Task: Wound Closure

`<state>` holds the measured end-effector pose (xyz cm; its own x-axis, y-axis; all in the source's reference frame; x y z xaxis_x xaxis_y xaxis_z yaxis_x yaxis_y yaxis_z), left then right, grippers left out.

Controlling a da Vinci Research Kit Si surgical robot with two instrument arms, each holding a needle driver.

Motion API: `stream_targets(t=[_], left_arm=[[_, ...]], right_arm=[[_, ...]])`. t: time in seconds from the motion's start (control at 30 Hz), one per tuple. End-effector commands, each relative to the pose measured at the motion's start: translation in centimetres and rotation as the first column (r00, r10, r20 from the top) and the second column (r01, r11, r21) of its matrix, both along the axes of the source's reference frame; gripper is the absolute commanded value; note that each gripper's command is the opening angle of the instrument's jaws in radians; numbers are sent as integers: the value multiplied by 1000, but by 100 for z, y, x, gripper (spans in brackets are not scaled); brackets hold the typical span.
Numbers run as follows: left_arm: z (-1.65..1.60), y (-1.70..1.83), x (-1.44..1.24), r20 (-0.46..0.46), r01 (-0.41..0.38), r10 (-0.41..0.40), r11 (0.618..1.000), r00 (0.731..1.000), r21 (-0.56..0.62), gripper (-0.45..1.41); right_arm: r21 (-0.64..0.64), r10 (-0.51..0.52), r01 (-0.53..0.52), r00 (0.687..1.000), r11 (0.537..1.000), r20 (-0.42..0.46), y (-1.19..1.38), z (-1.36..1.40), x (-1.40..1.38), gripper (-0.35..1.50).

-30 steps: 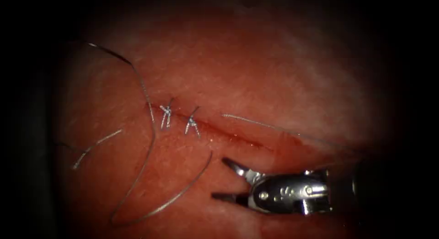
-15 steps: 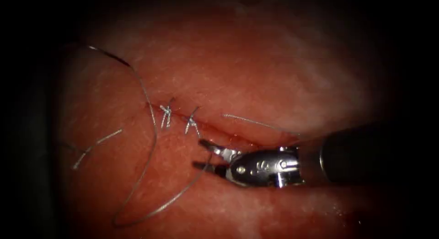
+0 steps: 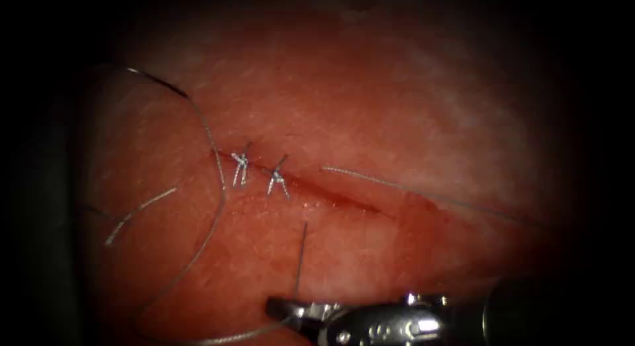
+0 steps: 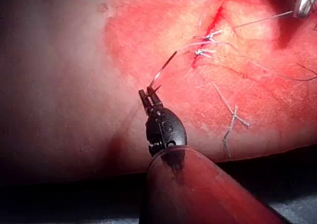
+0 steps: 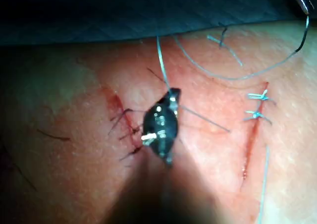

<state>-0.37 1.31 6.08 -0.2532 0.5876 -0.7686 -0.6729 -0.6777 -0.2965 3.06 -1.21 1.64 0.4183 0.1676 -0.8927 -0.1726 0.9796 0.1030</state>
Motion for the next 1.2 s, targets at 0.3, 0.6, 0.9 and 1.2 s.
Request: stream_targets(t=[0.3, 0.6, 0.9, 1.2], left_arm=[[6, -11, -6, 0, -2, 2, 1000, 1000, 4, -45], [5, -11, -5, -3, -5, 5, 1000, 1000, 0, -45], [7, -12, -8, -5, -2, 2, 1000, 1000, -2, -45], [7, -13, -7, -6, -2, 2, 1000, 1000, -3, -45]], right_arm=[[18, -25, 26, 998, 1000, -56, -58, -77, 31, 89], [-23, 40, -41, 999, 999, -24, 16, 22, -36, 135], [-101, 110, -106, 993, 989, 34, 62, 136, -31, 118], [-91, 63, -64, 998, 994, -13, 73, 150, -15, -35]])
